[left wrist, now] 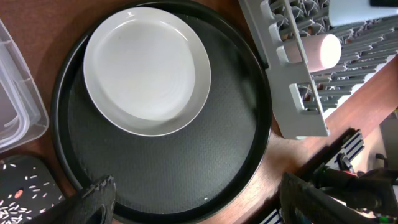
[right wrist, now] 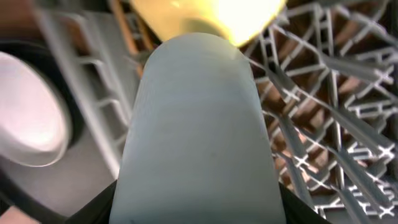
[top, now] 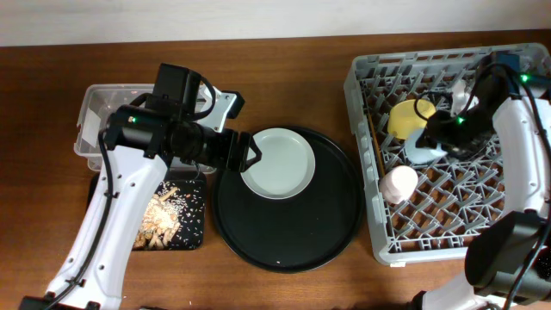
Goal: Sort waste into correct bins and load items into the dishwasher rack
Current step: 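Carry the blue cup with the right gripper and set it in the rack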
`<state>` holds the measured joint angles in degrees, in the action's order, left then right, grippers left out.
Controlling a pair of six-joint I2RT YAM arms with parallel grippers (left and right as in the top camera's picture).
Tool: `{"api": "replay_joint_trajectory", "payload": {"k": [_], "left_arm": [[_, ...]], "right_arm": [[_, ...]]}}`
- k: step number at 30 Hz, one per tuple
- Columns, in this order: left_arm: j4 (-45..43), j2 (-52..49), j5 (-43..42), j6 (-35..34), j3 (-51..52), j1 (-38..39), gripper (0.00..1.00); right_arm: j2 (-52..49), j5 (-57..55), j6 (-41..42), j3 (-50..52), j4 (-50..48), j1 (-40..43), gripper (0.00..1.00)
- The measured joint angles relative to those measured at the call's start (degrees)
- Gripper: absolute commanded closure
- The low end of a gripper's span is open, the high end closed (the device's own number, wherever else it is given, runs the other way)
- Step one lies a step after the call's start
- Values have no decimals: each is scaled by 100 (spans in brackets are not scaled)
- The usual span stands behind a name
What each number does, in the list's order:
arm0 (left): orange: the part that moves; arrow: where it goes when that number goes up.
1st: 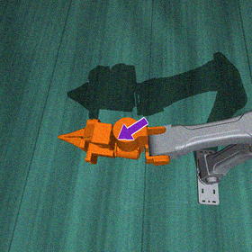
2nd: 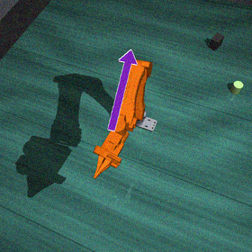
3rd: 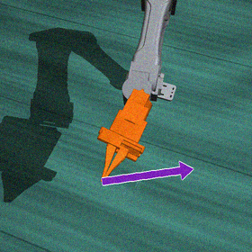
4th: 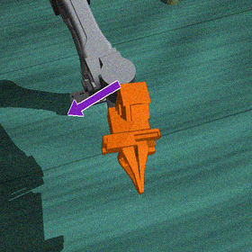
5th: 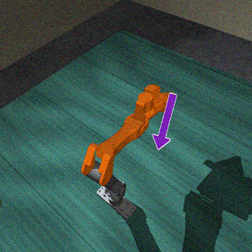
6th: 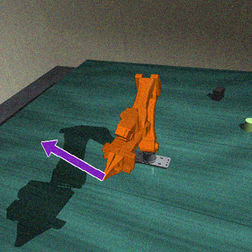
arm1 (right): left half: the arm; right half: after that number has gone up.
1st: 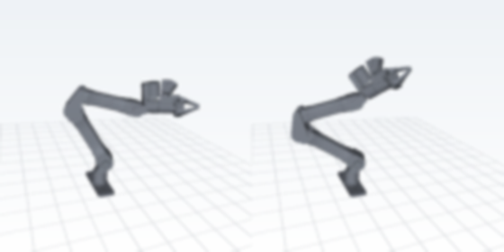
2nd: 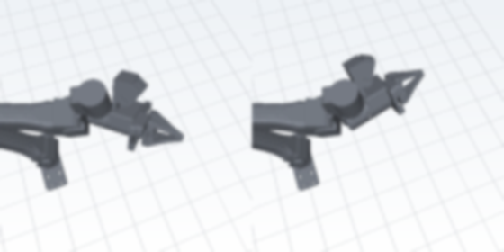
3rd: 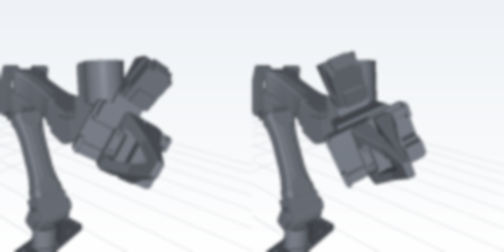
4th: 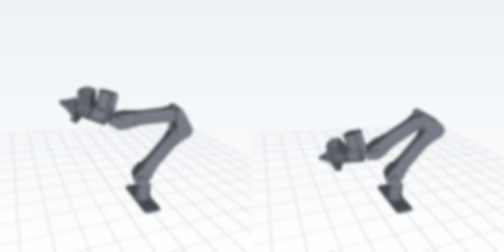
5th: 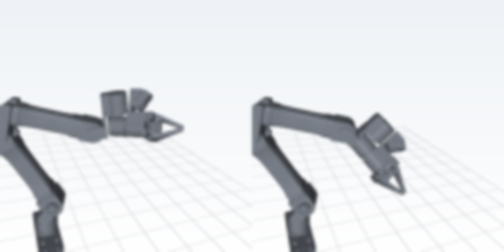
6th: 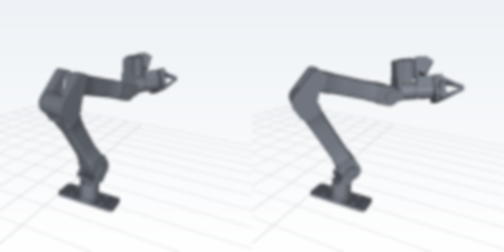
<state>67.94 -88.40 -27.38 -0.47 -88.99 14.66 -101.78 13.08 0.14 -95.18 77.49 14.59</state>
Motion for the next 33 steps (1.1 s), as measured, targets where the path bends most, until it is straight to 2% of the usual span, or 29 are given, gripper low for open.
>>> {"api": "replay_joint_trajectory", "payload": {"k": [7, 8, 9, 10, 15, 23, 26, 27, 28, 30, 33], "left_arm": [[2, 0, 0, 0, 0, 0, 17], [0, 0, 0, 0, 0, 0, 13], [2, 0, 0, 0, 0, 0, 2], [2, 0, 0, -11, 0, 0, 1], [42, 0, 7, -20, 0, 0, 1], [170, 0, 7, -20, 0, 0, 1], [170, 0, 4, -20, 0, 0, 1], [170, 0, 7, -20, 0, 0, 1], [170, 0, 7, -20, 0, 0, 1], [170, 0, 7, -20, 0, 0, 1], [170, 0, 7, -20, 0, 0, 1]], "right_arm": [[13, 212, -216, -551, -529, -243, 57], [13, 219, -238, -551, -713, -339, 57], [13, 227, -243, -555, -933, -457, 57], [13, 227, -256, -555, -1099, -553, 57], [-81, 227, -258, -555, -1976, -815, 57], [-1014, 197, -254, -555, -2203, -844, 56], [-1255, 184, -256, -555, -2208, -844, 41], [-1283, 181, -254, -555, -2227, -844, 31], [-1298, 181, -219, -555, -2225, -850, 14], [-1298, 179, -256, -555, -2232, -859, 0], [-1298, 179, -280, -555, -2227, -870, 1]]}}
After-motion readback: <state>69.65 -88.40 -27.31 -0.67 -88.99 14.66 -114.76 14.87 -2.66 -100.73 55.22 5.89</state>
